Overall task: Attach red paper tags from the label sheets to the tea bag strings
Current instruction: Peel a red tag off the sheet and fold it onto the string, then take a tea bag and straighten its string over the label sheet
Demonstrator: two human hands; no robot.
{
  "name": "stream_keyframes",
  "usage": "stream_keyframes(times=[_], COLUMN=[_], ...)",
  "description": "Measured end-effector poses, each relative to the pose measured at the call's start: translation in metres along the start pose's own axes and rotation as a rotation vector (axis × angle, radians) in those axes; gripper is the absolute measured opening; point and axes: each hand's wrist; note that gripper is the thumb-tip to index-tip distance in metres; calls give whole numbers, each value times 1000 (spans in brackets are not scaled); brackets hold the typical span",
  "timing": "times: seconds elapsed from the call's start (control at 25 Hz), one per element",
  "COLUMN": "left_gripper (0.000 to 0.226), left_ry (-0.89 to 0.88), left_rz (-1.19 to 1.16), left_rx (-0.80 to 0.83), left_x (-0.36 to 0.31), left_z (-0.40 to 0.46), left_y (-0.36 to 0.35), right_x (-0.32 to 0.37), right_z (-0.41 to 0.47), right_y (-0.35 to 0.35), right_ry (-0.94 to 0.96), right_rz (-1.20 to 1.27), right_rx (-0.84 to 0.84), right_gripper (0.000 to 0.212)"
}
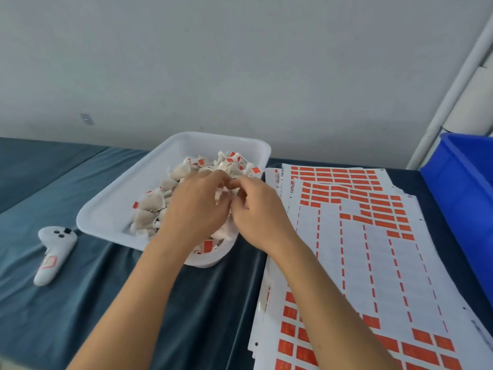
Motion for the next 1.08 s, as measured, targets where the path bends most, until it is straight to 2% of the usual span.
stream_keyframes(times=[0.08, 0.2, 0.32, 0.4, 0.6, 0.76, 0.88, 1.08], left_gripper=[23, 20, 16, 15, 19, 18, 16, 15], left_ry=[-68, -208, -266, -271, -301, -310, -311, -371], left_rz=[131, 7, -168, -229, -232, -373, -441, -382], left_rx=[-121, -137, -16, 66, 433, 358, 349, 367], left_x=[-18, -56, -90, -111, -144, -144, -136, -131], left_z=[-2, -8, -7, -11, -40, -57, -60, -59], left_y=[3, -5, -35, -60, -129, -158, -169, -179], right_x=[4, 0, -15, -28, -66, -74, -79, -71], right_z=[-5, -20, -37, -50, -94, -107, -111, -112], right_y=[15, 45, 78, 100, 131, 134, 141, 177], right_ry=[-2, -20, -69, -179, -508, -473, -445, -506], right_rz=[22, 24, -78, -198, -558, -563, -485, -411], right_rx=[-36, -44, -57, -35, 371, 315, 313, 363], right_gripper=[27, 32, 30, 26, 19, 12, 20, 24])
Point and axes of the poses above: each hand's wrist, its own z-axis towards the middle knuckle, its own y-axis out of the back of the hand, x = y × z, and after that the axes turned 1 degree about -x, right-handed
